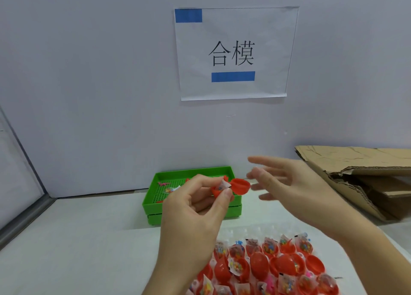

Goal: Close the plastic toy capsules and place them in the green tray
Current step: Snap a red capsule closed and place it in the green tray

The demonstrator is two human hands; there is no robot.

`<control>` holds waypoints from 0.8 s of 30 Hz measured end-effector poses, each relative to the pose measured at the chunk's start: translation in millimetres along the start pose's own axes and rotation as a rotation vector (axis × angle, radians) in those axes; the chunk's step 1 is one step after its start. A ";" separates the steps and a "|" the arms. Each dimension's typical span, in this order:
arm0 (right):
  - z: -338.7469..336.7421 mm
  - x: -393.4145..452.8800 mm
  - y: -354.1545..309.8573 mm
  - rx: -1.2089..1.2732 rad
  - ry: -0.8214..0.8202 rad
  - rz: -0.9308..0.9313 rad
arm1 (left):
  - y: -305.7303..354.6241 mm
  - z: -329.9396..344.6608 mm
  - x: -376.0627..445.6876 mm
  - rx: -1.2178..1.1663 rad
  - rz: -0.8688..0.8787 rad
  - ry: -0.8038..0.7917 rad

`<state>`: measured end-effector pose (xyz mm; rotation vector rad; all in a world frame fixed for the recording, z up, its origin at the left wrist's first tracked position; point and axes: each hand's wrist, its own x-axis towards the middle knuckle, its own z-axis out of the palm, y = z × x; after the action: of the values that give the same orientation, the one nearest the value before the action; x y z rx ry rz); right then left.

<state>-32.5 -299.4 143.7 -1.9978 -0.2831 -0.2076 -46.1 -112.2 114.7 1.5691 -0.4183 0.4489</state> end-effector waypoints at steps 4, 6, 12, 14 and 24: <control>-3.5 0.5 6.3 0.214 -0.137 -0.006 | -1.2 -0.5 0.6 0.001 -0.010 -0.016; -2.8 1.5 6.9 0.247 -0.080 -0.057 | -3.5 -0.3 0.7 0.014 -0.017 -0.023; 4.0 1.8 3.3 0.362 -0.075 -0.169 | -6.7 4.0 -1.5 0.050 -0.017 -0.067; 8.2 0.9 1.2 0.310 -0.074 -0.209 | -6.1 5.1 -1.9 0.084 -0.006 -0.077; 19.4 1.0 -6.2 0.044 0.039 -0.318 | -6.4 5.5 -3.1 0.356 0.098 -0.016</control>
<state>-32.9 -279.2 141.0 -1.8955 -0.5752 -0.4375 -45.2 -117.5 107.4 1.9026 -0.4465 0.6116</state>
